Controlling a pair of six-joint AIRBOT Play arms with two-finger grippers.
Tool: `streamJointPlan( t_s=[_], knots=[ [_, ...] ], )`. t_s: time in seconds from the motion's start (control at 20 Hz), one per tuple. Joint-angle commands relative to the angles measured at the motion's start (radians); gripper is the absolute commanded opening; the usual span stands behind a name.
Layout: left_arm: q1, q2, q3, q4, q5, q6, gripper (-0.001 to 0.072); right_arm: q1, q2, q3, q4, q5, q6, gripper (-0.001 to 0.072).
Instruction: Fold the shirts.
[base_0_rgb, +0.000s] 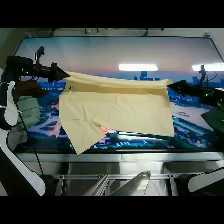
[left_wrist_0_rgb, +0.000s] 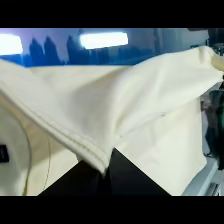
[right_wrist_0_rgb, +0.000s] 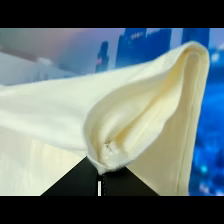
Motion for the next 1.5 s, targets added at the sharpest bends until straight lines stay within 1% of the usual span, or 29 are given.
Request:
streamJointPlan(
  t_s=[0.0, 0.1, 0.15, 0.4, 0.45, 0.5, 0.55, 0.6, 0.7, 0.75, 0.9, 1.0, 1.1, 1.15, 1.25, 1.3, 1.35, 1.4, 1.45],
  knots=[
    [0.000, -0.003, -0.002, 0.172, 0.132, -0.084, 0.0017, 0.002, -0.004, -0.033, -0.128, 0.030, 0.060, 0.0013],
    [-0.002, -0.007, -0.005, 0.231, 0.166, -0.126, 0.0017, 0.001, -0.004, -0.035, -0.131, 0.030, 0.061, 0.0013],
    [-0.003, -0.007, -0.017, 0.242, 0.168, -0.131, 0.0016, 0.001, -0.004, -0.035, -0.131, 0.030, 0.064, 0.0013],
    [-0.032, -0.007, -0.105, 0.243, 0.146, -0.122, 0.0018, 0.002, -0.004, -0.035, -0.131, 0.032, 0.071, 0.0017],
    [-0.032, -0.007, -0.096, 0.242, 0.148, -0.122, 0.0052, 0.000, -0.003, -0.035, -0.131, 0.043, 0.075, 0.0151],
    [-0.032, -0.007, -0.074, 0.242, 0.158, -0.124, 0.0314, -0.005, 0.000, -0.035, -0.138, 0.060, 0.102, 0.0318],
    [-0.023, -0.007, -0.038, 0.241, 0.184, -0.135, 0.0622, -0.017, 0.010, -0.033, -0.173, 0.082, 0.138, 0.0321],
    [-0.013, -0.007, 0.005, 0.241, 0.224, -0.168, 0.0709, -0.032, 0.030, -0.033, -0.229, 0.100, 0.190, 0.0321],
    [0.017, -0.001, 0.056, 0.242, 0.314, -0.226, 0.0710, -0.079, 0.101, -0.033, -0.380, 0.128, 0.297, 0.0322],
    [0.037, 0.021, 0.033, 0.242, 0.351, -0.258, 0.0710, -0.102, 0.143, -0.033, -0.446, 0.134, 0.343, 0.0322],
    [0.098, 0.149, -0.186, 0.248, 0.362, -0.277, 0.0710, -0.158, 0.277, -0.038, -0.641, 0.155, 0.486, 0.0324],
    [0.122, 0.270, -0.401, 0.324, 0.304, -0.277, 0.0710, -0.180, 0.371, -0.092, -0.739, 0.151, 0.528, 0.0324],
    [0.134, 0.395, -0.642, 0.441, 0.210, -0.270, 0.0710, -0.191, 0.451, -0.200, -0.744, 0.124, 0.539, 0.0324],
    [0.136, 0.447, -0.761, 0.474, 0.175, -0.269, 0.0710, -0.191, 0.484, -0.260, -0.739, 0.102, 0.546, 0.0323],
    [0.138, 0.526, -0.962, 0.469, 0.126, -0.274, 0.0709, -0.184, 0.539, -0.367, -0.689, 0.057, 0.545, 0.0323],
    [0.132, 0.564, -1.051, 0.465, 0.082, -0.275, 0.0709, -0.185, 0.560, -0.409, -0.652, 0.043, 0.523, 0.0323],
    [0.117, 0.603, -1.137, 0.465, 0.015, -0.277, 0.0709, -0.185, 0.576, -0.441, -0.629, 0.036, 0.507, 0.0323],
    [0.100, 0.641, -1.214, 0.461, -0.063, -0.278, 0.0693, -0.185, 0.586, -0.458, -0.620, 0.037, 0.504, 0.0323],
    [0.086, 0.670, -1.275, 0.433, -0.143, -0.286, 0.0692, -0.185, 0.594, -0.467, -0.615, 0.038, 0.504, 0.0323]
  ],
)
